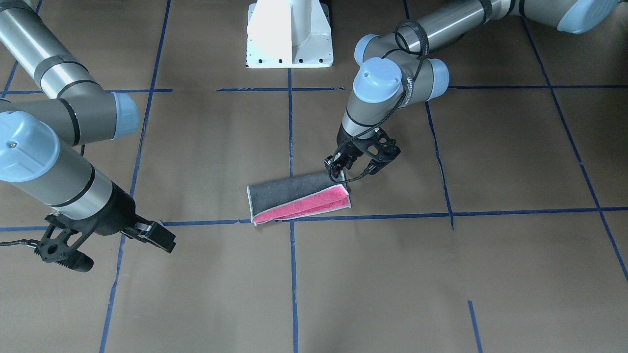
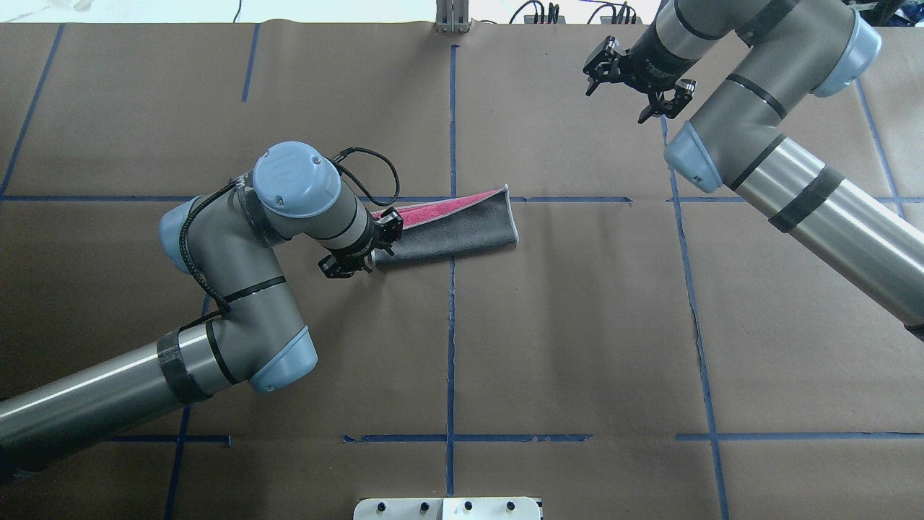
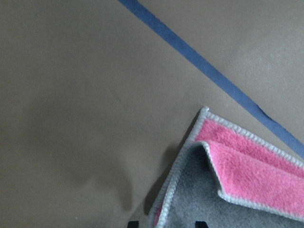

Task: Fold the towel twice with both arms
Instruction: 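Move the left gripper to the folded strip's end while the right arm withdraws, then grasp the strip end with the left gripper and lift it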

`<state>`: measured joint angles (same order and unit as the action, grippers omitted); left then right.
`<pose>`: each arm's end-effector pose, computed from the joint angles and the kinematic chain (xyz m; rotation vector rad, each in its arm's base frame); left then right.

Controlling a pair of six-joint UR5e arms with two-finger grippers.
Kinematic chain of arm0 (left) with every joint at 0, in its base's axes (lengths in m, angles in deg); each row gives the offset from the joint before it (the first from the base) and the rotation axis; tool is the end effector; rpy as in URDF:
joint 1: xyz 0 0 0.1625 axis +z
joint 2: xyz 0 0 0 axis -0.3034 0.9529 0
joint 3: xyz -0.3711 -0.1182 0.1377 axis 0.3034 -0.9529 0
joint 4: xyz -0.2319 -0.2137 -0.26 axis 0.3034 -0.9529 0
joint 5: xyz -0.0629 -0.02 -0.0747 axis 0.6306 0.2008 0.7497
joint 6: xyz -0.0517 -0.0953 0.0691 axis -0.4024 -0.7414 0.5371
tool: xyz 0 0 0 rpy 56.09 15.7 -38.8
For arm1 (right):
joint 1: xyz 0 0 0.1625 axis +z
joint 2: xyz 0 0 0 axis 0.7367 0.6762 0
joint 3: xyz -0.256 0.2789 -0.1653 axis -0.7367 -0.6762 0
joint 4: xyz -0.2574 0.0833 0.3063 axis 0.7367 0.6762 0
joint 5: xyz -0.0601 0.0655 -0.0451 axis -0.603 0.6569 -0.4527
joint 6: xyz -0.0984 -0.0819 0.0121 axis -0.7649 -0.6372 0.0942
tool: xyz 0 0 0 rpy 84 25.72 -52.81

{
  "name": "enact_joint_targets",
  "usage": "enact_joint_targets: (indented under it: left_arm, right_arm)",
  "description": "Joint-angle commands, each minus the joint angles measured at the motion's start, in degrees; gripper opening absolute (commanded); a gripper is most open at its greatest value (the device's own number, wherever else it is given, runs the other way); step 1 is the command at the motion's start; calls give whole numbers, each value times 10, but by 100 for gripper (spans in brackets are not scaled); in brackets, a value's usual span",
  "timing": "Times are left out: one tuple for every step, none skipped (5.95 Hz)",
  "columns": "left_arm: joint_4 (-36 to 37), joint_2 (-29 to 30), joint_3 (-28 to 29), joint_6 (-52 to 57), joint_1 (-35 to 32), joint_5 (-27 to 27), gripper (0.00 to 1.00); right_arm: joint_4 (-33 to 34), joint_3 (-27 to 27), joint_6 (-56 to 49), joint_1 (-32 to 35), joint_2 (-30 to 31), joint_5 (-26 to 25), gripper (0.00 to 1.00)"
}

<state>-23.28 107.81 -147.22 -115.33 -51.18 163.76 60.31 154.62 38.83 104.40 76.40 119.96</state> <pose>0.5604 -0.4796 0.2845 -0.1939 0.9144 -0.6665 -0.3562 -0.6531 0.3271 -0.0465 -0.9675 0.4441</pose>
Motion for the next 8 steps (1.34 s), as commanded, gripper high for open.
enact_joint_targets:
  left_arm:
    - [-1, 7, 14, -2, 4, 0, 50]
    - [-2, 12, 22, -7, 7, 0, 50]
    - [-2, 17, 27, -11, 10, 0, 48]
    - [-2, 17, 27, -9, 9, 0, 16]
    - [-2, 17, 27, -3, 7, 0, 3]
    - [-1, 17, 23, 0, -3, 1, 0]
    - [6, 23, 15, 0, -19, 8, 0]
    - [9, 36, 13, -1, -28, 29, 0]
  right_arm:
    - [0, 4, -2, 3, 8, 0, 100]
    - [0, 4, -8, 4, 9, 0, 100]
    - [0, 5, -8, 5, 11, 0, 100]
    - [0, 9, -8, 6, 13, 0, 100]
    - [0, 10, -8, 7, 14, 0, 100]
    - [0, 25, -8, 6, 27, 0, 100]
    - [0, 37, -9, 6, 38, 0, 100]
    - [0, 45, -10, 10, 44, 5, 100]
